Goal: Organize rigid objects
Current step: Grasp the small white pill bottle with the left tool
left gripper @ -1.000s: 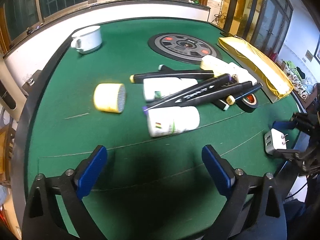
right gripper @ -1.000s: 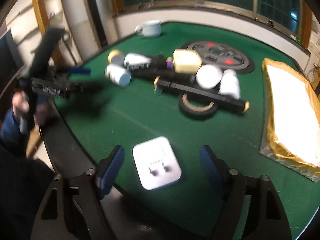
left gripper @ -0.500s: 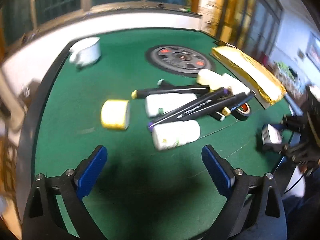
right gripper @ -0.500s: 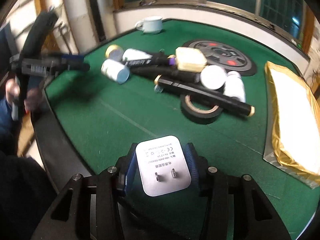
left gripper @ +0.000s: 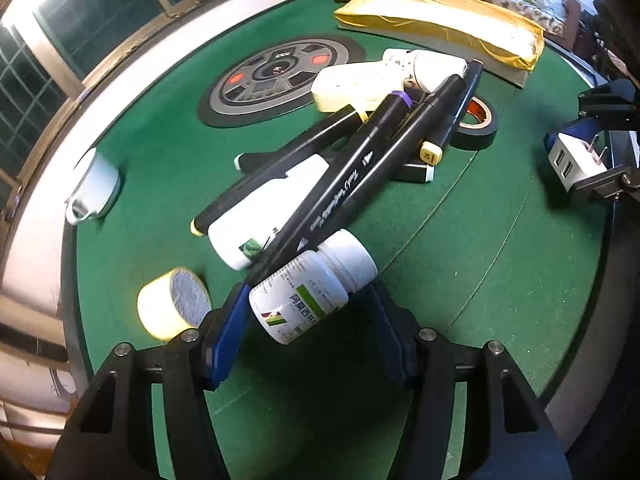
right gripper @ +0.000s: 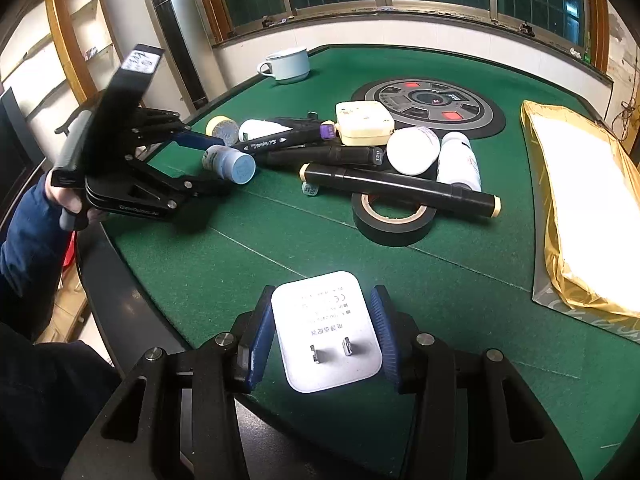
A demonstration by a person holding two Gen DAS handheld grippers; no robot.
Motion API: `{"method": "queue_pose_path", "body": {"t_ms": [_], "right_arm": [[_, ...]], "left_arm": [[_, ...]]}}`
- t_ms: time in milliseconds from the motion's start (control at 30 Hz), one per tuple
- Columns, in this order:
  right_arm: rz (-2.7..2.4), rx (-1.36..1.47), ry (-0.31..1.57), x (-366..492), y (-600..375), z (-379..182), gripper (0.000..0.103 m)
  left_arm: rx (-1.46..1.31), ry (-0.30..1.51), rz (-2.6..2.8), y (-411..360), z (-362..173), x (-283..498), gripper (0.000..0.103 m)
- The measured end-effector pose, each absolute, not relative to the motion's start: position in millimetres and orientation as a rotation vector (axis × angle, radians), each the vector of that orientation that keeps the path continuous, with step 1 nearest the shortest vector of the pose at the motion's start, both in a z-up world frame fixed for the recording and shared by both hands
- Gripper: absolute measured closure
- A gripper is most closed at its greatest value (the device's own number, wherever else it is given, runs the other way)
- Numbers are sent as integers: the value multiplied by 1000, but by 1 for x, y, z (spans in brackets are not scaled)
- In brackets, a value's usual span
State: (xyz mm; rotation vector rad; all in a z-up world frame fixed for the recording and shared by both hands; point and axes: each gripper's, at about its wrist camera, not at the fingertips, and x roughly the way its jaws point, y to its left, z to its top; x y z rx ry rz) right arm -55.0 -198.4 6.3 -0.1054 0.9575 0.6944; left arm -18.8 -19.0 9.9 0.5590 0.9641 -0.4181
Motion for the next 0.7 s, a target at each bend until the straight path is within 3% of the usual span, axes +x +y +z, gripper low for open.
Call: {"method": "queue_pose_path", "body": {"t_ms": [67, 133, 700], "right_arm": [[695, -95, 963, -54, -201, 7, 61], [692, -77, 966, -52, -203, 7, 61], [683, -37, 993, -47, -210, 7, 61]], "left_arm": [[567, 969, -418, -21, 10, -19, 46], [587, 973, -414, -27, 9, -25, 56], [526, 976, -449, -47, 13, -23, 55]]}}
